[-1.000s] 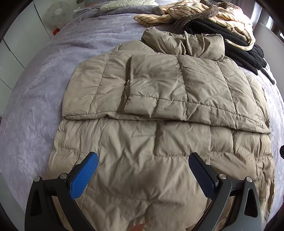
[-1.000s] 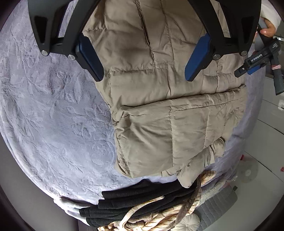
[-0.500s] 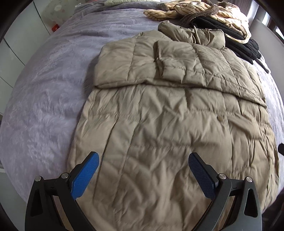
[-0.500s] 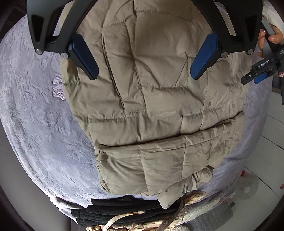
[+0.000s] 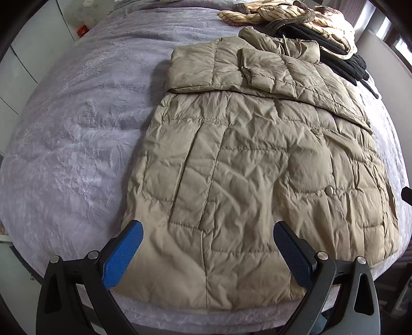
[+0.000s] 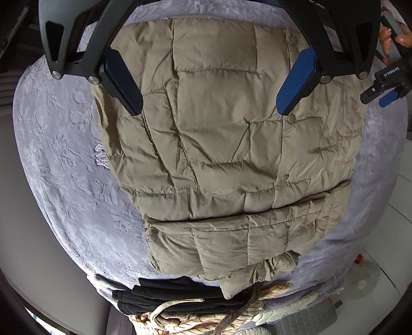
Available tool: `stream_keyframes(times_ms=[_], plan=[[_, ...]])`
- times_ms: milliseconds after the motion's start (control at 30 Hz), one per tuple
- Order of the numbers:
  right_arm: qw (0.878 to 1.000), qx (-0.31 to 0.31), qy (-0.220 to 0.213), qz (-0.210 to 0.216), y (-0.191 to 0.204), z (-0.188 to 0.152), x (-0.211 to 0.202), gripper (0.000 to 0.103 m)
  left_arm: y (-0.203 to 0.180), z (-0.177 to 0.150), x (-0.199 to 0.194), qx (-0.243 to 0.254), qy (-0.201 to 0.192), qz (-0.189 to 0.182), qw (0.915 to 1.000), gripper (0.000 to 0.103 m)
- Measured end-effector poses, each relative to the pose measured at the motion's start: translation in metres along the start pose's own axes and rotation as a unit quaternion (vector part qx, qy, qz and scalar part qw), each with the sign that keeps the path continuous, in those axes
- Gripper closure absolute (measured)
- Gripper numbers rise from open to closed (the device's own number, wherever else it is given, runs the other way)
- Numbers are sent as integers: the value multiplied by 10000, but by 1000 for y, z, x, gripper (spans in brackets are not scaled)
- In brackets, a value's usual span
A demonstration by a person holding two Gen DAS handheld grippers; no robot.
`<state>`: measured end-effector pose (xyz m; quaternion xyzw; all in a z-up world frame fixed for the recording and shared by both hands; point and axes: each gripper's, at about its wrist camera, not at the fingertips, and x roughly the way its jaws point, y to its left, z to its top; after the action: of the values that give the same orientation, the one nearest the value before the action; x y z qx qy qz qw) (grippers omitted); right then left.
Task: Fold large clothes
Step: 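Grasp the jacket hem with both tools and lift it toward the collar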
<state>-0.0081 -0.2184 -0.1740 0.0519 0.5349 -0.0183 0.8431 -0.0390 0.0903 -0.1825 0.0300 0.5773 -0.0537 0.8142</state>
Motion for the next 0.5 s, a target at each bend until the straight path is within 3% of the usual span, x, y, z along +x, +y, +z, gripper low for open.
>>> stream_keyframes(times_ms=[233,400,500], plan=[[9998,45,181,-81,-7,-16,-8,0,11,-16,-10,-129,86,119,9998,1],[9976,469,409,296,-36,-24,-10,0,20,-34,-11,-356,179,144,9991,1],[9909,1024,455,750,-71,-29,-14,0,23,-44,-10,-618,303,-168,9975,1]])
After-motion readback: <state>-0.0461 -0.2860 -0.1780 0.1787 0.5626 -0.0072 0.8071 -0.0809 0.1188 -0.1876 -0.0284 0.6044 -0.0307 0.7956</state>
